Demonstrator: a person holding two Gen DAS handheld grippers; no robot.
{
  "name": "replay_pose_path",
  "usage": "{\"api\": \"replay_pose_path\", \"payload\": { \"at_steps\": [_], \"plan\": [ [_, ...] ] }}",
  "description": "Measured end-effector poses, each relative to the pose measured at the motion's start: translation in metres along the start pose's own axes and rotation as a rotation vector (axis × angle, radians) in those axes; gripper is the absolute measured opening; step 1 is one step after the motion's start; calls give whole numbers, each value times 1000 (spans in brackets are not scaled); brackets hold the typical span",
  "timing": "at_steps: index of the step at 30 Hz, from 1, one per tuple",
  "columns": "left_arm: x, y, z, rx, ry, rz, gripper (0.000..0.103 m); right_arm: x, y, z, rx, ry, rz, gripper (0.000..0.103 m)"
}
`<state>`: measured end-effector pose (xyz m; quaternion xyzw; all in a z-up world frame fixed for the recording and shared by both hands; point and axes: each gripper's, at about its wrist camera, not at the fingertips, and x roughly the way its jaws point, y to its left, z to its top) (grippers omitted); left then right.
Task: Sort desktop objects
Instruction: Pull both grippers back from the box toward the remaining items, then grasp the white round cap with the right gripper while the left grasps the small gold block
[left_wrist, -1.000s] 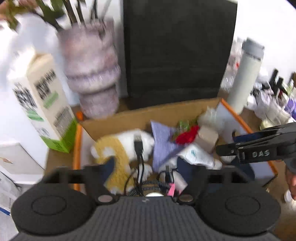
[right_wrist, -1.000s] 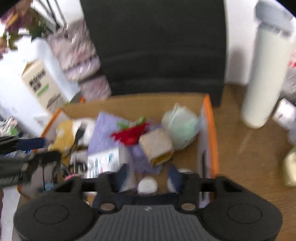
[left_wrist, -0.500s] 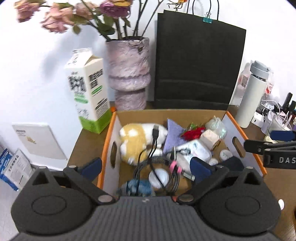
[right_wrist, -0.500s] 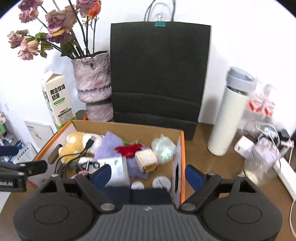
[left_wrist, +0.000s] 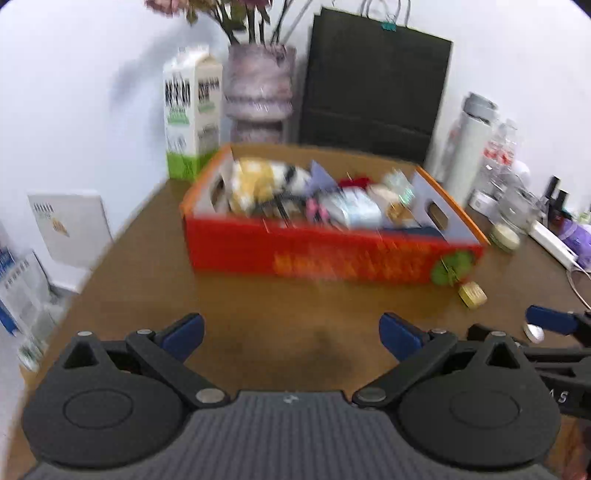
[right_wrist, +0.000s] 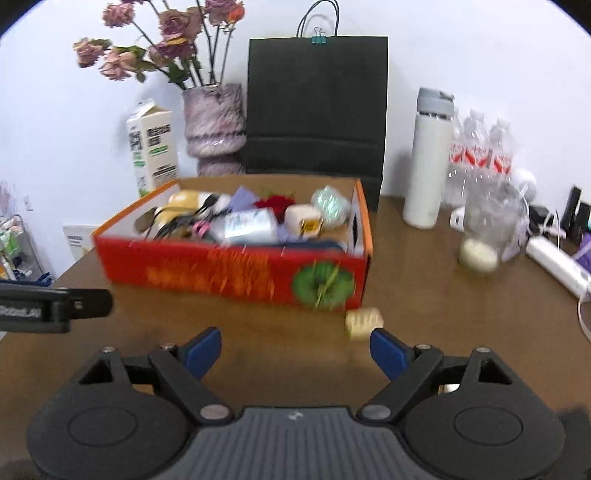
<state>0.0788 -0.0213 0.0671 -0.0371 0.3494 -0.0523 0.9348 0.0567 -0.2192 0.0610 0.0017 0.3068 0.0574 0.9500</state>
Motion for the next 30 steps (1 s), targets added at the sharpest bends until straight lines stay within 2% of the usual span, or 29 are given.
{"api": "replay_pose_path", "payload": {
  "at_steps": [3,8,14,16,19,22,24,26,27,29,30],
  "plan": [
    [-5,-2,-33,-12,31,-8,103,-20,4,-30,-15,-7,4,87],
    [-26,-8,-73,-20,10,11,103,-43,3,-70,-17,7,12,87],
    [-49,-23,-97,41,-12,25,103,-62,-6,-85,-48,-18,-34,87],
    [-49,-28,-98,54,-6,-4,103,-59,-19,-79,-55,-39,-67,87],
    [-44,-40,-91,86,-16,-34,103,-40,-47,-64,-24,-46,-164,85],
    [-34,-54,-76,120,-52,-63,103,-22,-76,-48,29,-69,-181,84],
    [-24,-66,-64,147,-63,-101,103,-4,-90,-36,50,-48,-231,80],
    [-9,-79,-51,179,-65,-146,103,10,-101,-29,65,-38,-233,70],
    [1,-88,-44,199,-57,-153,103,18,-106,-26,79,-28,-221,67],
    [20,-106,-32,243,-48,-168,102,29,-113,-23,92,1,-211,52],
    [29,-114,-27,255,-46,-173,102,33,-115,-23,97,8,-203,49]
  ]
}}
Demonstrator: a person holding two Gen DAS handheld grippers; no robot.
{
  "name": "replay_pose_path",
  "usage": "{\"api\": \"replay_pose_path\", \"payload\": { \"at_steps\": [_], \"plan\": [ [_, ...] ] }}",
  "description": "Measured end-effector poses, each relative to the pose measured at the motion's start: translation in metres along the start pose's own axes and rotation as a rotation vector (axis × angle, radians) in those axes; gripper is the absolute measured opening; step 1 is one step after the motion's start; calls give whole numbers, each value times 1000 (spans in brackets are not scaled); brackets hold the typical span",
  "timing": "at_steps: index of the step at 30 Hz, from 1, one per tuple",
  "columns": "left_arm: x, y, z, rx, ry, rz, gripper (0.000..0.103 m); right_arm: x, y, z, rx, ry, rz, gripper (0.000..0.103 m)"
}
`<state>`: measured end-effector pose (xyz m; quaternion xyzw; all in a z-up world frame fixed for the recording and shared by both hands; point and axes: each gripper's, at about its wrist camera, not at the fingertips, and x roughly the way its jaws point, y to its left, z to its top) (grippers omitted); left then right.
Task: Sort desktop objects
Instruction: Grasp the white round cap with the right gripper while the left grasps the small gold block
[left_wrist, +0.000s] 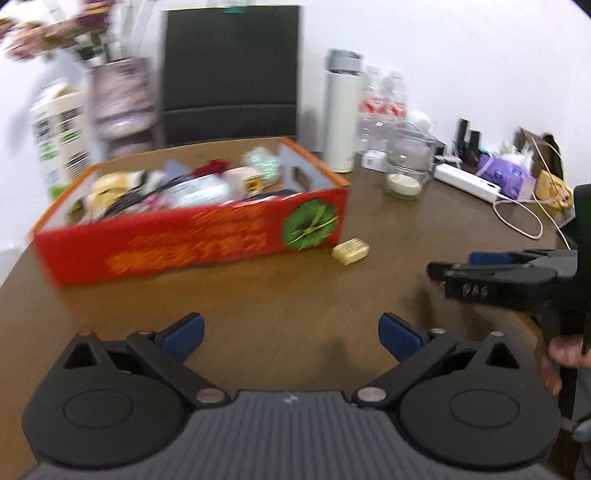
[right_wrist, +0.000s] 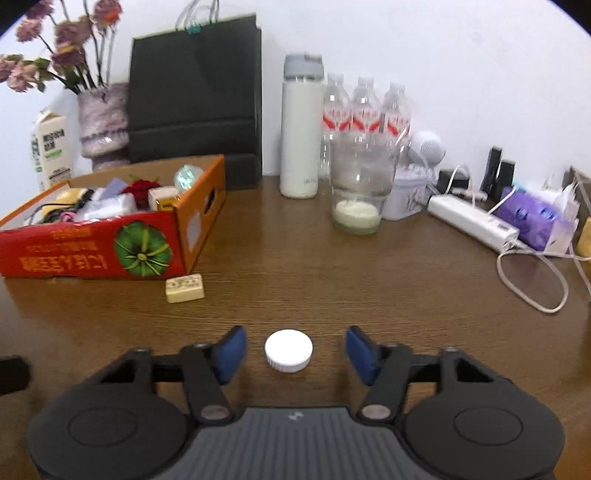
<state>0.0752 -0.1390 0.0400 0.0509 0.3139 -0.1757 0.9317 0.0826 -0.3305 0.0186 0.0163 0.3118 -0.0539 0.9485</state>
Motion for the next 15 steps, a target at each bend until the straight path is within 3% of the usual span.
{"api": "replay_pose_path", "payload": {
  "at_steps": [2,3,7,10,15],
  "plan": [
    [21,-8,11,-2,13,-6,97,6,-3,0,19,12,15,31],
    [31,-10,16,-14,25,-12,96,4,-4,-1,25,6,21,28],
    [64,-20,32,-130,65,-31,91,-1,-13,-3,87,-25,81,27],
    [82,-30,43,-209,49,-22,91,-5,-13,-3,96,-40,82,27],
    [112,-41,57,-294,94,37,70,-9,-12,-4,90,-57,92,27]
  ]
}}
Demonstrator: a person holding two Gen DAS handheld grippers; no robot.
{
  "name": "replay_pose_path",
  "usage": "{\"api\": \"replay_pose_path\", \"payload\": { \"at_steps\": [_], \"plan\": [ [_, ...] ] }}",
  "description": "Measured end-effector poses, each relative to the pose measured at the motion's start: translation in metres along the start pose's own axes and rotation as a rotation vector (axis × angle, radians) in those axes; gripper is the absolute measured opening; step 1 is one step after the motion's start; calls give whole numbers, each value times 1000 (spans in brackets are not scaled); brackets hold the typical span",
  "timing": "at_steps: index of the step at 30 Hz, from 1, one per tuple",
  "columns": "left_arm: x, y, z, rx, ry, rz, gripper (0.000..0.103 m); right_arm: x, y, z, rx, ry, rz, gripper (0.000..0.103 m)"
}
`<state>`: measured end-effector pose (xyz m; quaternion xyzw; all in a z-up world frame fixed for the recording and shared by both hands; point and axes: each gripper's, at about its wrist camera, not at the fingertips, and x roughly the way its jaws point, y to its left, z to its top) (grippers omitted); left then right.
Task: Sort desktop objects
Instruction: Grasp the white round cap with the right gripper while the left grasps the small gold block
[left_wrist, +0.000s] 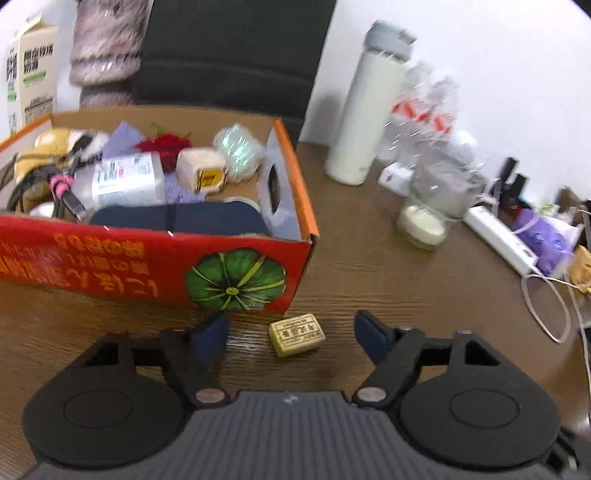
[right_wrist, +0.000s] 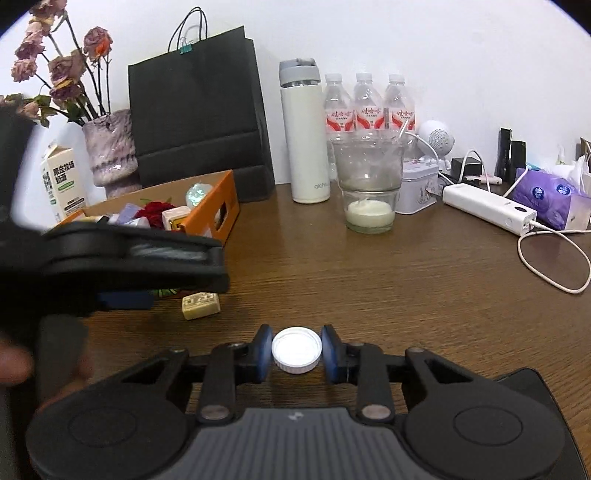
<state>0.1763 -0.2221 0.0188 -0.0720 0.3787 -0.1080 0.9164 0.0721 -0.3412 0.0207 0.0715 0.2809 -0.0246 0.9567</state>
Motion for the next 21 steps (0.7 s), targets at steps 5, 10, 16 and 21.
{"api": "replay_pose_path", "payload": {
  "at_steps": [5,10,16,21],
  "plan": [
    [-5,3,-6,-9,-20,11,33,-2,2,-1,-9,-8,0,27],
    [-47,31,-30,43,-56,29,32,-7,4,-3,-21,-16,21,27],
    [-124,84,-64,31,-175,82,32,-17,27,-6,-98,-81,96,27],
    [-172,113,-78,47,-262,147,32,-50,72,-16,-189,-177,180,27]
  ]
}}
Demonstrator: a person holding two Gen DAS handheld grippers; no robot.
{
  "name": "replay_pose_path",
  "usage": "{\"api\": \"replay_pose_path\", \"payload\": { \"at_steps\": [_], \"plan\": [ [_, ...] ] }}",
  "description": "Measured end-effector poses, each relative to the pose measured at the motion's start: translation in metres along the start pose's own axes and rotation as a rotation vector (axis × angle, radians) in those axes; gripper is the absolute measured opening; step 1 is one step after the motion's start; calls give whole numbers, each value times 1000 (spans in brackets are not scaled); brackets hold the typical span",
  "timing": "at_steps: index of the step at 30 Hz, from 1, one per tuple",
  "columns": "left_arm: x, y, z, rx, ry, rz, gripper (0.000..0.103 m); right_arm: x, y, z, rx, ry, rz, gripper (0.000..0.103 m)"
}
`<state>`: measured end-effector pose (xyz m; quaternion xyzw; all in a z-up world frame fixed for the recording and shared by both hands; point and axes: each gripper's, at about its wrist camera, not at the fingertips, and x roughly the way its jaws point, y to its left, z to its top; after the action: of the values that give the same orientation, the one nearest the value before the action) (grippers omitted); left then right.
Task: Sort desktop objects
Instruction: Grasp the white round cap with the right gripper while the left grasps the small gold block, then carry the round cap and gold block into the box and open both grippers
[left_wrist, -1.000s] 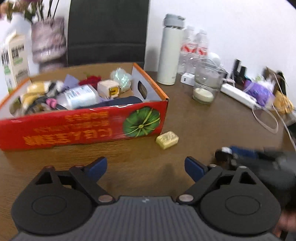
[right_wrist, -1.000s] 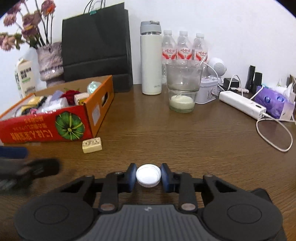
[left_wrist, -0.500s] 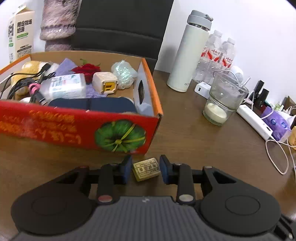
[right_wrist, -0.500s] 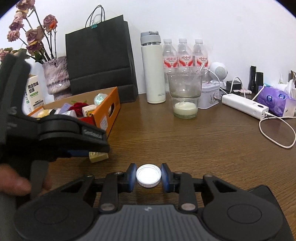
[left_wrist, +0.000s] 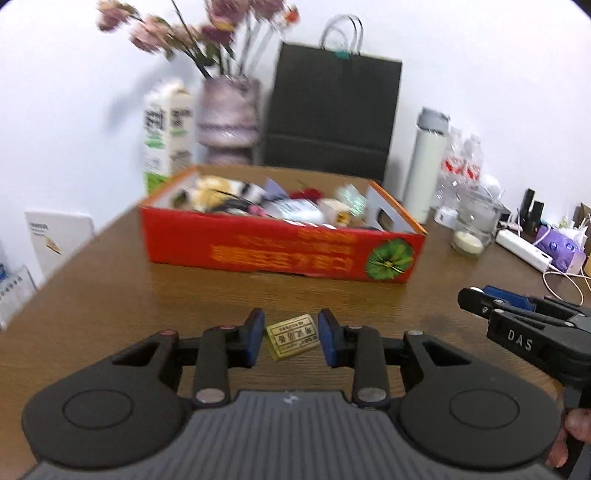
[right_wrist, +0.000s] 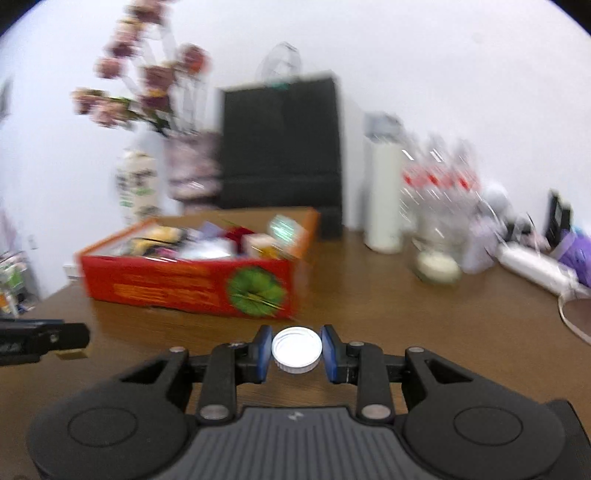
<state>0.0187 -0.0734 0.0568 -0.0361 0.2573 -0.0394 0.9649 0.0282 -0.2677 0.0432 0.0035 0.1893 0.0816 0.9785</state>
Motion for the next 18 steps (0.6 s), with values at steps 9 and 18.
{"api": "replay_pose_path", "payload": {
  "at_steps": [9,18],
  "plan": [
    [-69,53,48,-54,-291,4,33,-58,77,57,-99,-232,146,27],
    [-20,88,164,21,-281,-61,33,-13,39,178,24,-244,92,27]
  ]
}}
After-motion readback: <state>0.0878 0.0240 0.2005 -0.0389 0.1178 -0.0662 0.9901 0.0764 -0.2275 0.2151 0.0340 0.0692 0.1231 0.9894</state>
